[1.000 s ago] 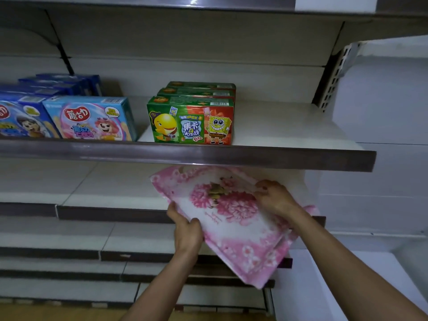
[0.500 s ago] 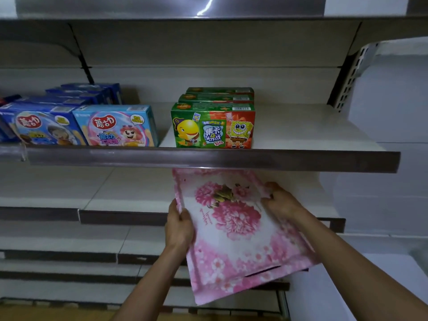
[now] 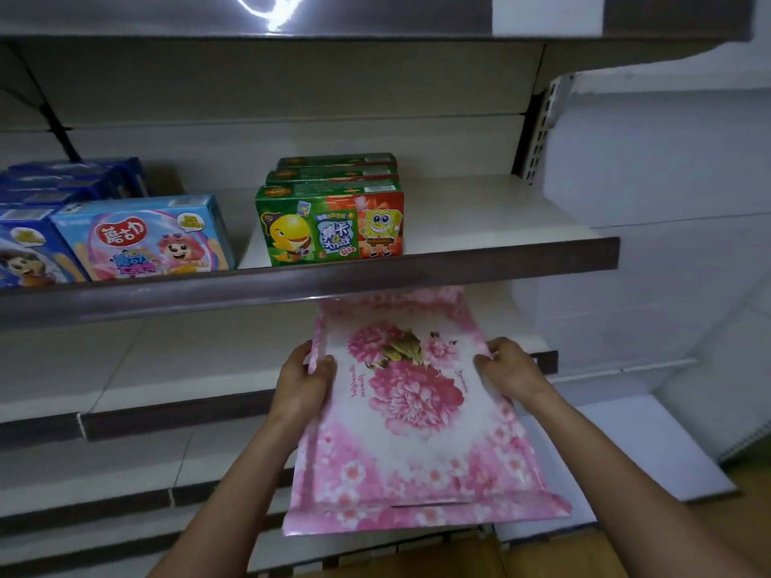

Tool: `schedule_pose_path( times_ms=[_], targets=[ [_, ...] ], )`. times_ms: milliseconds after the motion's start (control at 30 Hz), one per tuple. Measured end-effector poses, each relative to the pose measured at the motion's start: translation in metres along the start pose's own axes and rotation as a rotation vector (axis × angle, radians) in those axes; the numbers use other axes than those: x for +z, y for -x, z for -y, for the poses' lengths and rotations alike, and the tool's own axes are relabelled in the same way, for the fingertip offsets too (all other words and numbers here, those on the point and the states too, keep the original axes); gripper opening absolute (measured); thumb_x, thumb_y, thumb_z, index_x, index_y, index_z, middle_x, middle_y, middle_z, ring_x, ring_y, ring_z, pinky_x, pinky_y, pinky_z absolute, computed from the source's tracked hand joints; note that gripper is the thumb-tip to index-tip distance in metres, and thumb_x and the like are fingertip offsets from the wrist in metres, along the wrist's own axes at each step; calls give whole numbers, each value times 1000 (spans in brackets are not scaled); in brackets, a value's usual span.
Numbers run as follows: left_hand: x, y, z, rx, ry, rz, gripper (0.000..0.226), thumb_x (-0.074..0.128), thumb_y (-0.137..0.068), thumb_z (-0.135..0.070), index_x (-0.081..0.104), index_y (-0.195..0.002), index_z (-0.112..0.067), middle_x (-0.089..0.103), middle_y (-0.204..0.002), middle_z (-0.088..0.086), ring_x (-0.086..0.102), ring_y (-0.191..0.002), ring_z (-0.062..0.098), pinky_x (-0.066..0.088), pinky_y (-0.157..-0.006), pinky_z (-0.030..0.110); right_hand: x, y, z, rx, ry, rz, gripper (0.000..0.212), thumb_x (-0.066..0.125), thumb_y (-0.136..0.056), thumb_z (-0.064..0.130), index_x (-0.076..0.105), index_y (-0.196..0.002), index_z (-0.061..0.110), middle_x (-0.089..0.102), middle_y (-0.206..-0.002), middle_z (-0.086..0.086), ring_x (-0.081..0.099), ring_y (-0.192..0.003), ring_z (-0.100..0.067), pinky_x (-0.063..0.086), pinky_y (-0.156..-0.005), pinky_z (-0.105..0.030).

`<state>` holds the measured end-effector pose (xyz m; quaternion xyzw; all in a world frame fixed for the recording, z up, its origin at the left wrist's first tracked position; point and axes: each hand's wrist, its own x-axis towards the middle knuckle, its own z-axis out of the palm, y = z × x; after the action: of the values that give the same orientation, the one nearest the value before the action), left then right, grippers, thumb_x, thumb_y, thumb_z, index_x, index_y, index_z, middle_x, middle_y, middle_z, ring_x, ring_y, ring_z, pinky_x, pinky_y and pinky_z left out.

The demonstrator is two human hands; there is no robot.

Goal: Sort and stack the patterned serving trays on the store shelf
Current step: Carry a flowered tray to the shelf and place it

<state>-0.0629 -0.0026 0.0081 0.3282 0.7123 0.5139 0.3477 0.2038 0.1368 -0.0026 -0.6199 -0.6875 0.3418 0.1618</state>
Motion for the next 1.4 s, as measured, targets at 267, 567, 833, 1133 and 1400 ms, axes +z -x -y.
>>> schedule_pose_path(
  times_ms=[267, 567, 833, 1133, 1400],
  targets=[
    [23, 6, -5, 48, -28, 132, 29, 51, -97, -17, 54, -125, -23, 67, -83, -2, 63, -69, 22, 51, -58, 28, -27, 46, -14, 54, -137, -200, 13, 54, -91, 23, 60, -81, 16, 59, -66, 1, 57, -61, -20, 40, -56, -27],
    [51, 9, -11, 80, 30, 348, 25, 56, -94, -17, 59, -119, -21, 73, -103, 4, 73, -85, 21, 59, -73, 35, -37, 94, -55, 231, -314, -383, 17, 56, -85, 29, 63, -98, 20, 66, -81, 4, 62, -70, -19, 43, -61, -26],
    [114, 35, -19, 113, 33, 569, 33, 55, -95, -18, 57, -128, -22, 72, -111, -1, 72, -92, 17, 57, -80, 35, -71, 153, -110, 361, -363, -558, 24, 56, -79, 36, 63, -98, 22, 72, -86, -1, 70, -78, -23, 59, -74, -43],
    [210, 90, -70, 188, 42, 745, 27, 50, -98, -15, 61, -121, -23, 73, -105, -3, 72, -89, 18, 55, -69, 29, -141, 221, -172, 378, -478, -789, 20, 60, -81, 31, 61, -99, 23, 72, -89, -3, 71, -78, -24, 59, -73, -44],
    [303, 143, -108, 253, 32, 865, 29, 47, -100, -13, 61, -122, -24, 71, -106, -3, 71, -89, 16, 52, -62, 23, -211, 264, -232, 432, -508, -926, 16, 59, -79, 33, 61, -92, 25, 73, -84, 1, 72, -76, -24, 58, -75, -51]
  ],
)
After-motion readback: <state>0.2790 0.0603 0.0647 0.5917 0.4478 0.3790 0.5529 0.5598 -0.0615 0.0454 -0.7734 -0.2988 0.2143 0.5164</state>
